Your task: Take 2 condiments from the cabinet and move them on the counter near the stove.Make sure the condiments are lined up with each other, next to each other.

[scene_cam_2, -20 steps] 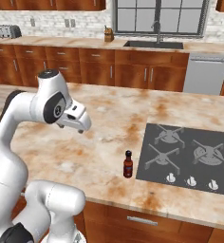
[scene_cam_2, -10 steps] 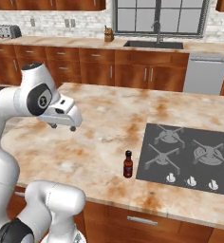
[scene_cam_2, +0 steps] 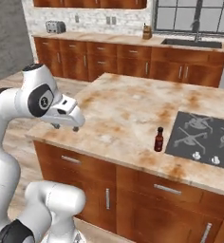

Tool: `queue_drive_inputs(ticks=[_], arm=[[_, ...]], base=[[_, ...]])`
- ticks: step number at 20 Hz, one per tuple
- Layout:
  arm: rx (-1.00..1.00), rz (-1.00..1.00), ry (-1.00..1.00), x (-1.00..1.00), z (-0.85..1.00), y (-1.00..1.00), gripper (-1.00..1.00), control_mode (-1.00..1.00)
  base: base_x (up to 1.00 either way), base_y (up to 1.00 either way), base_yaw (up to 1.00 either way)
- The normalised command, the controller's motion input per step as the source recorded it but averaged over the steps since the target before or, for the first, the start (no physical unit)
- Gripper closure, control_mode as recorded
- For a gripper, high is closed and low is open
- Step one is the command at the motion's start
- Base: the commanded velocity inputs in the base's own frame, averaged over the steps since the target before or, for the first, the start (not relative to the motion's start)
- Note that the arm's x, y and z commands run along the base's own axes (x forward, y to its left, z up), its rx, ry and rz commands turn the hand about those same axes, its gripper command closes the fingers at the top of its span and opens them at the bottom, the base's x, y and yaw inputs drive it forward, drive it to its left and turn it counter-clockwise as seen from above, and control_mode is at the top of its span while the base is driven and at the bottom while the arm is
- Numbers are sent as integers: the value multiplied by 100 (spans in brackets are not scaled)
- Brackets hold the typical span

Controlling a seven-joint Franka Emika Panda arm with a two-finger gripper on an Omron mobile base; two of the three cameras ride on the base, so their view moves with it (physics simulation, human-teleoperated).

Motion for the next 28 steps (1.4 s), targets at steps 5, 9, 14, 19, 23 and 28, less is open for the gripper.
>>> queue_drive_inputs(ticks=[5, 9, 14, 19, 23, 28], arm=[[0, 0, 0, 0, 0, 0, -100, 100], [0, 0, 0, 0, 0, 0, -100, 100], [0, 0, 0, 0, 0, 0, -100, 100], [0, 0, 0, 0, 0, 0, -100, 100], [0, 0, 0, 0, 0, 0, -100, 100], [0, 0, 0, 0, 0, 0, -100, 100]], base=[[-35, 42, 96], [-16, 0, 100], [-11, 0, 100], [-16, 31, 96], [3, 73, 76], [4, 5, 1]])
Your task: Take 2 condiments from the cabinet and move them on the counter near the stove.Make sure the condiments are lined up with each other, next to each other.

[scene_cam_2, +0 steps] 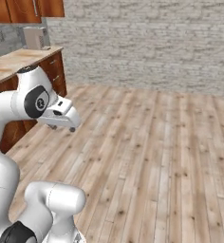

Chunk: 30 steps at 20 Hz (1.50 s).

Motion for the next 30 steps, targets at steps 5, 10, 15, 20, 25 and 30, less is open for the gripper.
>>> queue_drive_inputs(ticks=[5, 10, 15, 20, 25, 30], arm=[[0, 0, 0, 0, 0, 0, -100, 100], [0, 0, 0, 0, 0, 0, -100, 100], [0, 0, 0, 0, 0, 0, -100, 100], [0, 0, 0, 0, 0, 0, -100, 100], [0, 0, 0, 0, 0, 0, -100, 100], [0, 0, 0, 0, 0, 0, -100, 100]], base=[[55, -7, 0], [100, -1, 1], [100, 0, 9], [100, 0, 12], [100, 0, 21], [100, 0, 22]])
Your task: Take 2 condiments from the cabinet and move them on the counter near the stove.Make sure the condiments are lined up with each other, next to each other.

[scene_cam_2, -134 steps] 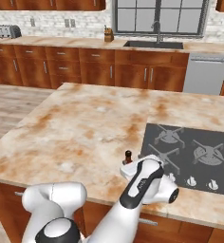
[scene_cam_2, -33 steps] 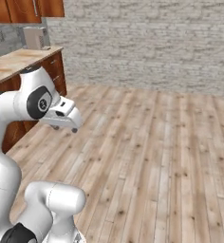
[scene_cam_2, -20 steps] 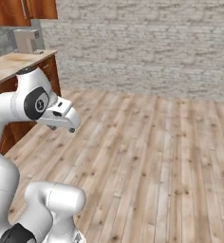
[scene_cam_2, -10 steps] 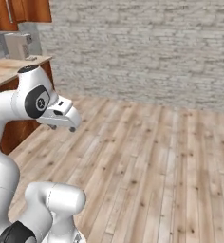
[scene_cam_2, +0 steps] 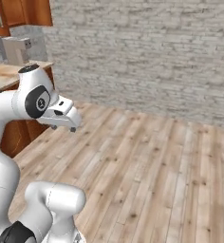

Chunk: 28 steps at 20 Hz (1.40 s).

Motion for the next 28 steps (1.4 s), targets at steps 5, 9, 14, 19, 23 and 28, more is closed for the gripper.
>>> queue_drive_inputs(ticks=[5, 9, 14, 19, 23, 28], arm=[[0, 0, 0, 0, 0, 0, -100, 100], [0, 0, 0, 0, 0, 0, -100, 100], [0, 0, 0, 0, 0, 0, -100, 100], [0, 0, 0, 0, 0, 0, -100, 100], [0, 0, 0, 0, 0, 0, -100, 100], [0, 0, 0, 0, 0, 0, -100, 100]], base=[[100, 0, 20], [100, -1, 21], [100, 9, 30], [100, 29, 38], [87, 5, 75], [2, 0, 100]])
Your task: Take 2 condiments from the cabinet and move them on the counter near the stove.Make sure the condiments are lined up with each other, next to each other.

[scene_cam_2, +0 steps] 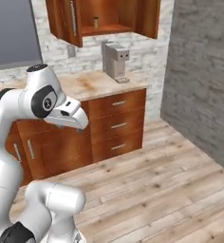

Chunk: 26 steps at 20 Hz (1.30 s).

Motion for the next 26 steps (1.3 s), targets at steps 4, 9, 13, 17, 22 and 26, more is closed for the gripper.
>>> queue_drive_inputs(ticks=[4, 9, 13, 17, 22, 26], arm=[[0, 0, 0, 0, 0, 0, -100, 100], [0, 0, 0, 0, 0, 0, -100, 100], [0, 0, 0, 0, 0, 0, -100, 100], [0, 0, 0, 0, 0, 0, -100, 100], [0, 0, 0, 0, 0, 0, -100, 100], [0, 0, 0, 0, 0, 0, -100, 100]], base=[[2, 0, 100], [-2, -89, 54], [-8, -72, 31], [-4, -100, 29], [8, -100, 26], [39, -100, 30]])
